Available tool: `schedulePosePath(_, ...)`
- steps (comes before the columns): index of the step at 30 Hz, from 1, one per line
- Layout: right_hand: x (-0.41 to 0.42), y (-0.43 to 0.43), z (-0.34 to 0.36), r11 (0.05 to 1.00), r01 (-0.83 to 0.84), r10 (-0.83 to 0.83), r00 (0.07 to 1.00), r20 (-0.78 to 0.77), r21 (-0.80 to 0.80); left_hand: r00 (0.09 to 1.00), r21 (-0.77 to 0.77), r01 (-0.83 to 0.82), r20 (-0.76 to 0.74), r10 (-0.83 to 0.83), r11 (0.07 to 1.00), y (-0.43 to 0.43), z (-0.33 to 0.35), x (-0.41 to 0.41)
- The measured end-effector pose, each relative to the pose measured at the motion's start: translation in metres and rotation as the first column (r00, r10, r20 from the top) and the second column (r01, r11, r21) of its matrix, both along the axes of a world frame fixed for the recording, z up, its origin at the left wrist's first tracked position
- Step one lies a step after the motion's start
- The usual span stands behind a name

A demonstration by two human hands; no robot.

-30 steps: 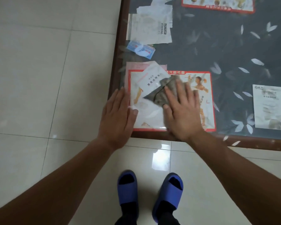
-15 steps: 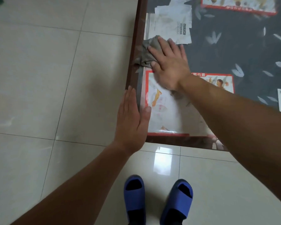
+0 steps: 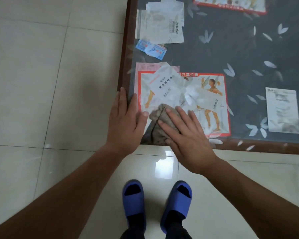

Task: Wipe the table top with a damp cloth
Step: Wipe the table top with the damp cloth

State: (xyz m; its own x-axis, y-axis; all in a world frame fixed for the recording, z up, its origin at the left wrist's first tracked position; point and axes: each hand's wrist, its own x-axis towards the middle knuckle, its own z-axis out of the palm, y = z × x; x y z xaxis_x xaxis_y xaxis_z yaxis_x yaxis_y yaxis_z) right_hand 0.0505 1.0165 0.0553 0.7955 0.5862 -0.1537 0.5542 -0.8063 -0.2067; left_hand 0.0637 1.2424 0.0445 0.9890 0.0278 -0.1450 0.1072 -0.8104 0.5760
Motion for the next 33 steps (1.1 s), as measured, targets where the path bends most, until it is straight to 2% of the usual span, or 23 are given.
schedulePosePath(2, -0.002, -0.032, 0.002, 0.979, 0.205, -0.205, 0.979, -0.011, 0.005, 0.999, 0.076, 0.034, -0.01, -0.033, 0.997, 0.0, 0.0, -0.001)
schedulePosePath(4, 0.0, -0.065, 0.005, 0.893, 0.45, -0.45, 0.893, -0.008, -0.018, 0.998, 0.137, 0.053, -0.026, -0.05, 0.989, -0.001, 0.002, -0.001)
schedulePosePath(5, 0.002, -0.079, 0.006, 0.809, 0.587, -0.587, 0.81, -0.005, -0.033, 0.999, 0.171, 0.047, -0.035, -0.042, 0.984, -0.003, 0.004, -0.001)
schedulePosePath(7, 0.01, -0.089, 0.007, 0.567, 0.823, -0.824, 0.567, -0.007, -0.031, 1.0, 0.248, 0.019, -0.023, -0.014, 0.969, -0.011, 0.01, 0.0)
schedulePosePath(8, 0.015, -0.084, 0.007, 0.453, 0.891, -0.891, 0.453, -0.02, -0.014, 1.0, 0.27, 0.014, -0.001, -0.014, 0.963, -0.016, 0.013, 0.002)
schedulePosePath(9, 0.018, -0.073, 0.007, 0.39, 0.921, -0.92, 0.389, -0.037, 0.003, 0.999, 0.269, 0.027, 0.021, -0.034, 0.963, -0.021, 0.015, 0.004)
schedulePosePath(10, 0.016, -0.06, 0.007, 0.4, 0.916, -0.916, 0.4, -0.037, 0.017, 0.997, 0.247, 0.06, 0.036, -0.071, 0.967, -0.029, 0.017, 0.005)
schedulePosePath(11, 0.01, -0.048, 0.007, 0.485, 0.874, -0.874, 0.486, -0.022, 0.027, 0.992, 0.22, 0.104, 0.044, -0.116, 0.97, -0.038, 0.019, 0.006)
schedulePosePath(13, -0.008, -0.034, 0.007, 0.715, 0.699, -0.699, 0.715, 0.004, 0.012, 0.978, 0.182, 0.199, 0.028, -0.207, 0.963, -0.057, 0.021, 0.007)
schedulePosePath(14, -0.013, -0.038, 0.008, 0.789, 0.615, -0.615, 0.789, -0.001, 0.003, 0.97, 0.175, 0.238, 0.008, -0.243, 0.955, -0.066, 0.021, 0.007)
schedulePosePath(16, -0.013, -0.062, 0.007, 0.843, 0.538, -0.538, 0.843, -0.012, 0.01, 0.96, 0.213, 0.279, -0.033, -0.278, 0.936, -0.078, 0.021, 0.009)
schedulePosePath(18, -0.007, -0.096, 0.006, 0.804, 0.595, -0.595, 0.804, 0.012, -0.01, 0.959, 0.281, 0.282, -0.057, -0.278, 0.917, -0.085, 0.024, 0.01)
schedulePosePath(22, 0.008, -0.182, 0.007, 0.538, 0.842, -0.838, 0.539, 0.079, -0.037, 0.972, 0.343, 0.233, -0.05, -0.229, 0.91, -0.102, 0.036, 0.012)
schedulePosePath(28, 0.02, -0.279, 0.02, 0.191, 0.981, -0.98, 0.193, 0.058, -0.043, 0.941, 0.289, 0.329, -0.022, -0.338, 0.899, -0.166, 0.063, 0.018)
schedulePosePath(30, 0.014, -0.31, 0.03, 0.139, 0.987, -0.99, 0.142, -0.025, 0.082, 0.926, 0.197, 0.373, -0.013, -0.378, 0.907, -0.199, 0.075, 0.02)
schedulePosePath(31, 0.008, -0.326, 0.036, 0.091, 0.977, -0.988, 0.113, -0.108, 0.193, 0.915, 0.125, 0.402, -0.023, -0.402, 0.907, -0.22, 0.082, 0.021)
schedulePosePath(33, -0.007, -0.356, 0.051, -0.142, 0.908, -0.921, 0.024, -0.389, 0.394, 0.897, -0.069, 0.427, -0.094, -0.432, 0.901, -0.273, 0.095, 0.02)
